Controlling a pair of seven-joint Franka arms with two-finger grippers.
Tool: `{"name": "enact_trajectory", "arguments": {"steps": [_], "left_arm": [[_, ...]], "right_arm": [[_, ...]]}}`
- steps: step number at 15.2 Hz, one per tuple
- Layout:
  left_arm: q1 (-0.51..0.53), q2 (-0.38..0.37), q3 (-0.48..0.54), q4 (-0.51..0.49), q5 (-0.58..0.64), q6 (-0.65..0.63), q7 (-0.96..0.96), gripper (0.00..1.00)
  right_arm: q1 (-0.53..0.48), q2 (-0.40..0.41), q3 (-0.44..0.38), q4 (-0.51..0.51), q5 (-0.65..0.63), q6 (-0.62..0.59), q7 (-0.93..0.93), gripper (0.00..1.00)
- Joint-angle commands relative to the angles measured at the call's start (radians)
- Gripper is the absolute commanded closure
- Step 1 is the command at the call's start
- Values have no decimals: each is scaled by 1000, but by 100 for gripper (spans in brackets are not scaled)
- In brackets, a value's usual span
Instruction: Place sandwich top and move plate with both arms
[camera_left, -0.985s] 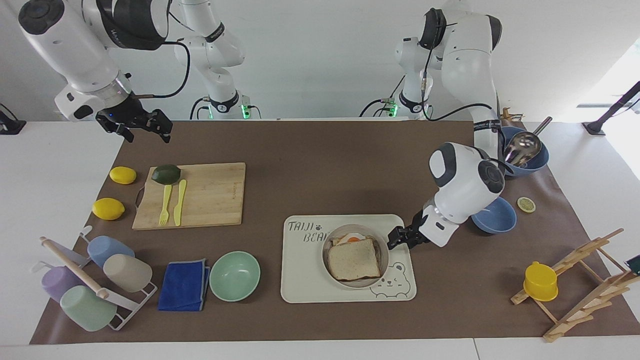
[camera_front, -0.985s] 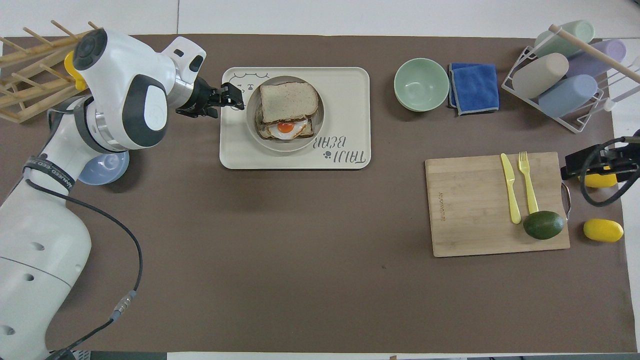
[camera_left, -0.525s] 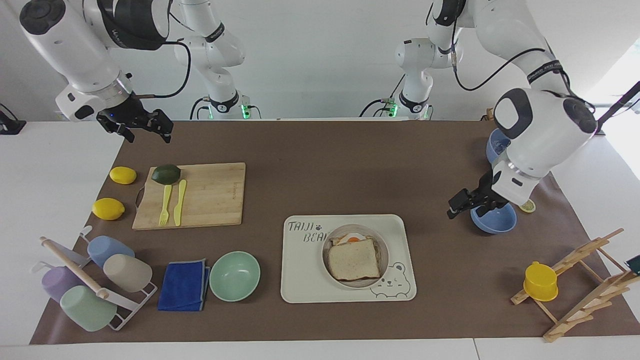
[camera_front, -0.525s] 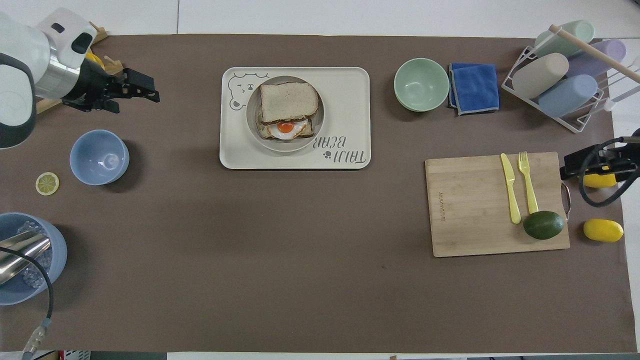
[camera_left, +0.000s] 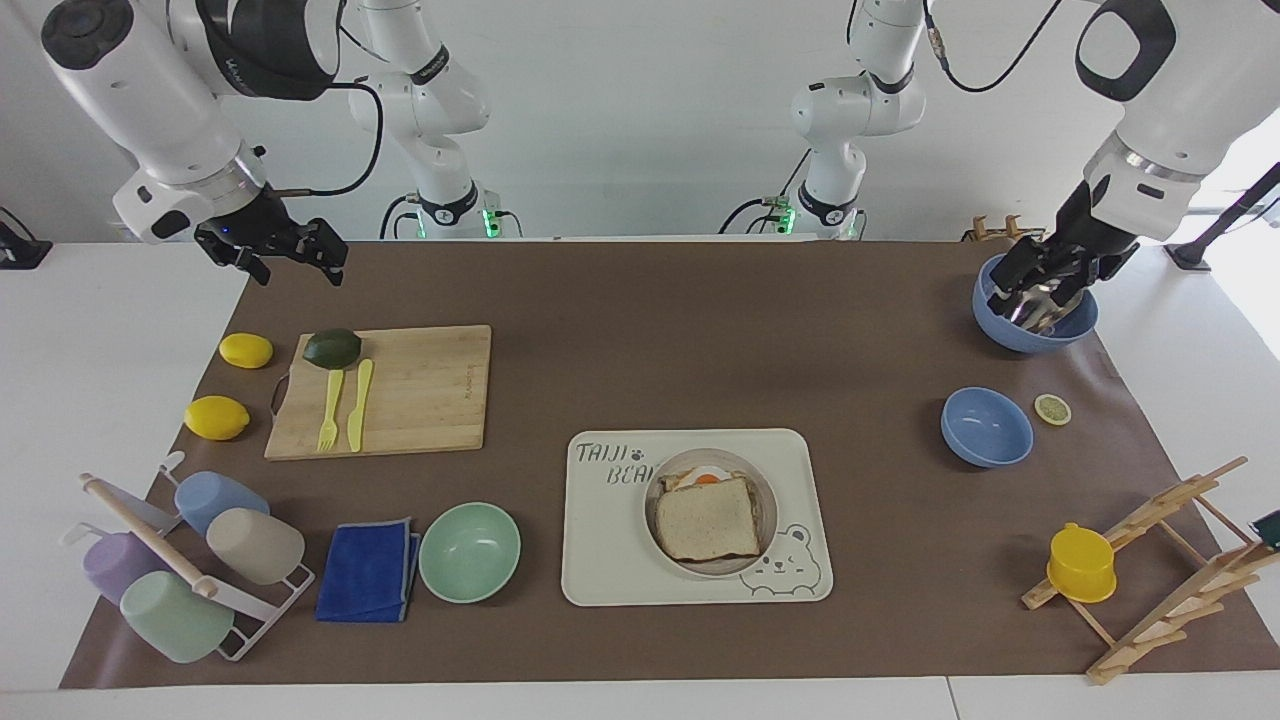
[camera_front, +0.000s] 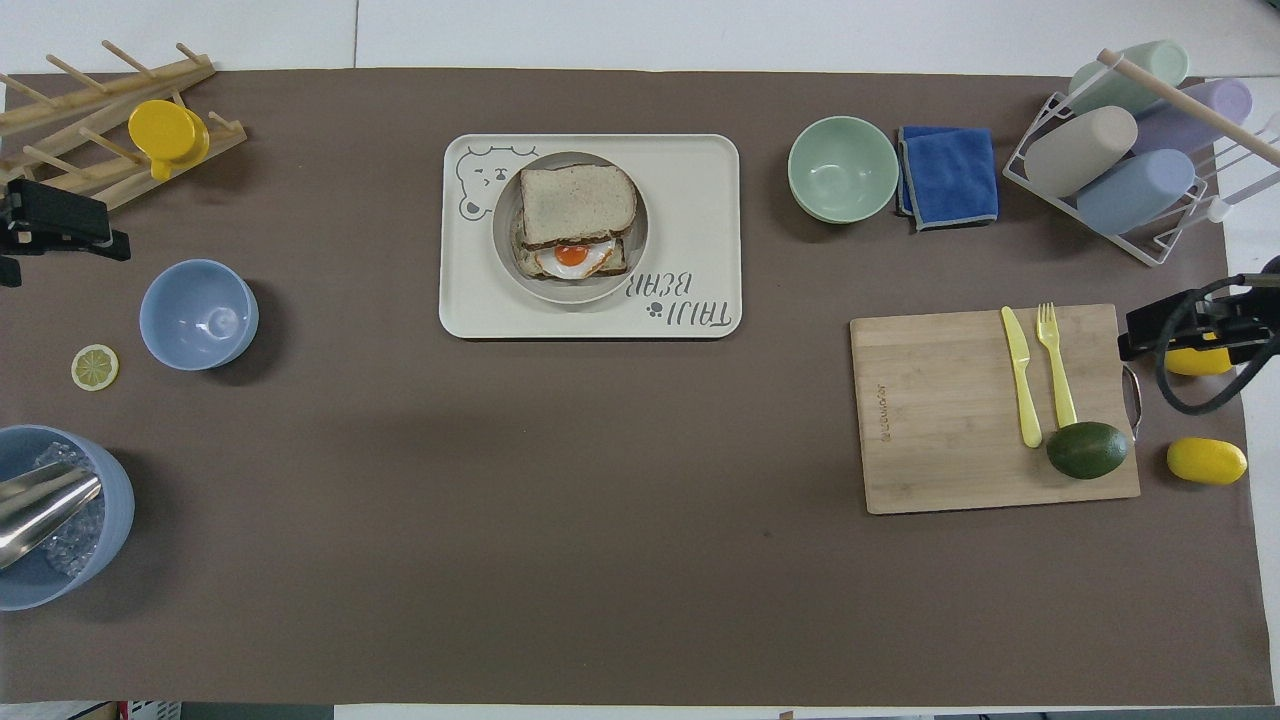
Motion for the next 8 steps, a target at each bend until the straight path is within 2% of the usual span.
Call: {"name": "enact_trajectory", "arguments": {"steps": [1, 3, 8], "left_arm": [[-108, -83, 79, -30, 49, -98, 0, 0], [-145, -97, 103, -36, 48, -140, -3, 0], [-171, -42, 104, -39, 42, -58, 2, 0]], "right_arm": [[-5, -13, 7, -6, -11, -15, -18, 0], [-5, -13, 7, -6, -11, -15, -18, 0], [-5, -13, 6, -6, -11, -17, -18, 0]]}}
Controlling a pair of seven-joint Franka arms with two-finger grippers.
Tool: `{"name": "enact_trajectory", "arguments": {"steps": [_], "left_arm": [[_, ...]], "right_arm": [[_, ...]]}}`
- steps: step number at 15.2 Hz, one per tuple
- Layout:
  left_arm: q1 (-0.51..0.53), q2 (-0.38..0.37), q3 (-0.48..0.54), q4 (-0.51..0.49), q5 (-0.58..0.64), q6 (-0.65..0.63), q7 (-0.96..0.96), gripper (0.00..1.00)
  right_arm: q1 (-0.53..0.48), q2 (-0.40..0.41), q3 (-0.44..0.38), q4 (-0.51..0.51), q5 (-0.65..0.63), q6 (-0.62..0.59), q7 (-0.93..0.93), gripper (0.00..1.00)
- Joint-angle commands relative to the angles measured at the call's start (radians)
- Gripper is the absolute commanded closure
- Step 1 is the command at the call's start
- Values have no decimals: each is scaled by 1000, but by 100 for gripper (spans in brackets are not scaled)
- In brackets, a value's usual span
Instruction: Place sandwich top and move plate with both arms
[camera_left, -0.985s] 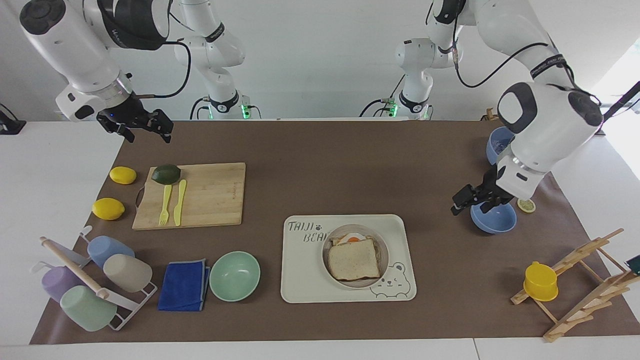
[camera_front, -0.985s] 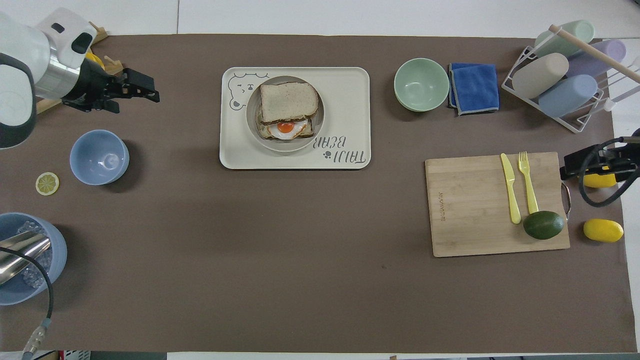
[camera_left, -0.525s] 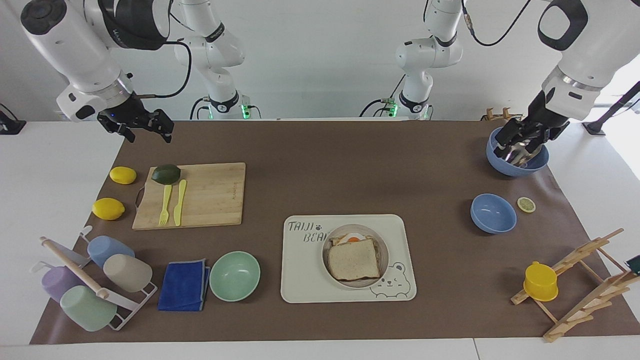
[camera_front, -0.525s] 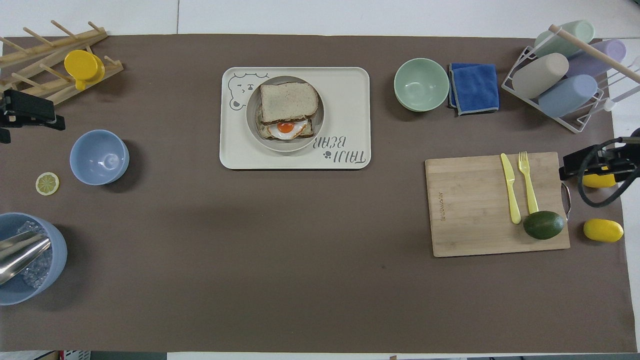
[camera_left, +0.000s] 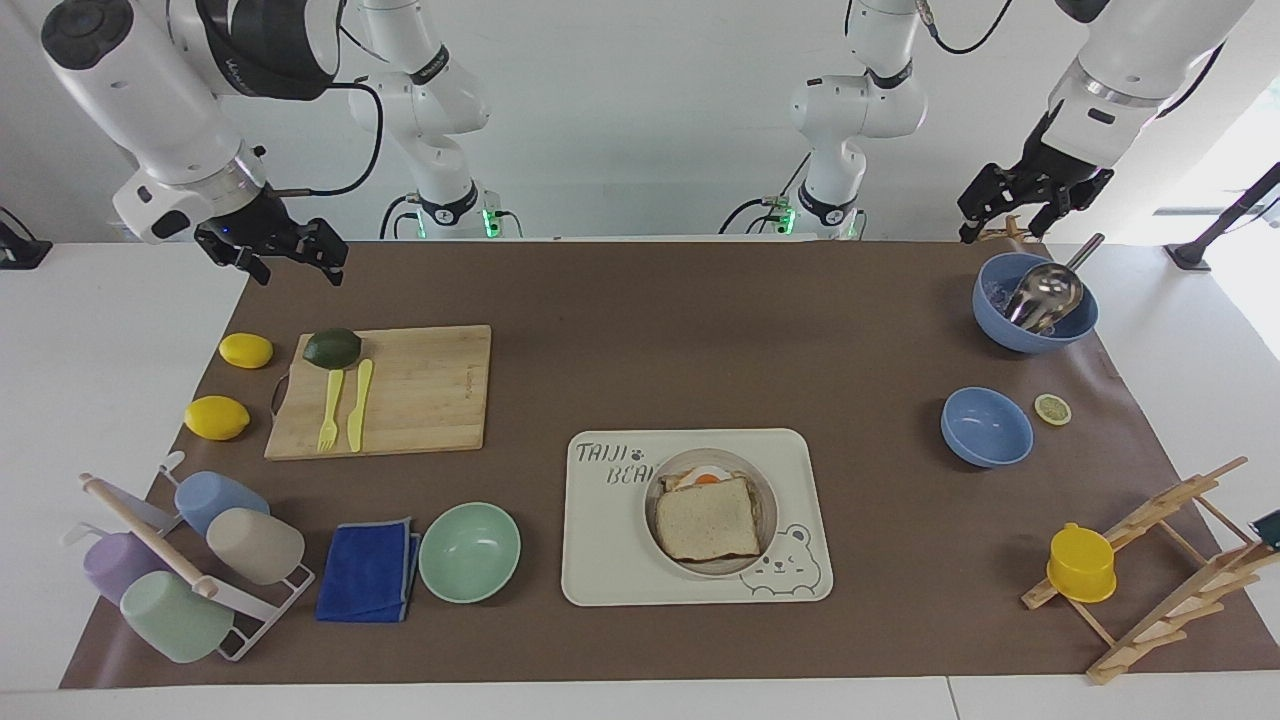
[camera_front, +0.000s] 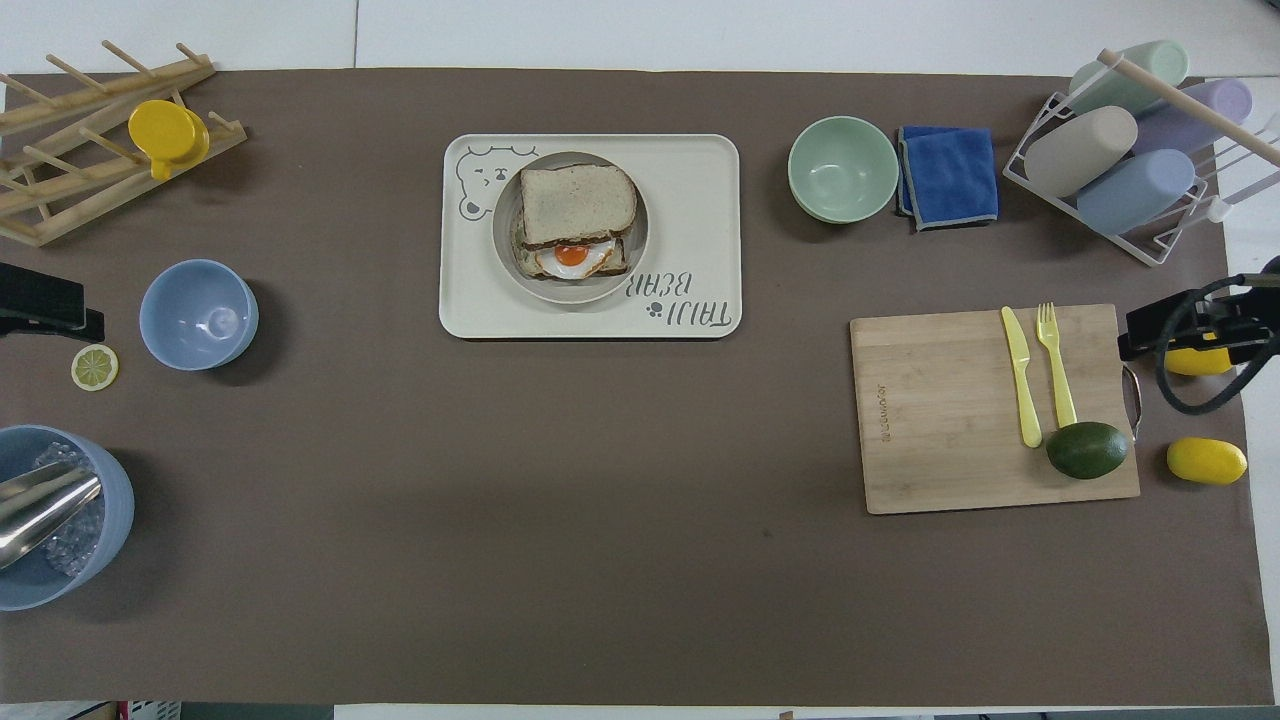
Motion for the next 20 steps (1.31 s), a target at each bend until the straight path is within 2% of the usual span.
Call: {"name": "enact_trajectory", "arguments": {"steps": [1, 8, 11, 20], "left_arm": [[-17, 24, 19, -10, 14, 64, 5, 0], [-10, 22, 10, -12, 21, 71, 65, 0], [-11, 12, 10, -84, 21, 131, 65, 0], [-8, 15, 15, -63, 14, 104, 65, 0]], "right_arm": [[-5, -13, 6, -6, -11, -17, -18, 0], [-5, -15, 6, -6, -11, -17, -20, 0], [-5, -15, 6, -6, -11, -17, -20, 0], [-5, -15, 6, -7, -11, -14, -21, 0]]}}
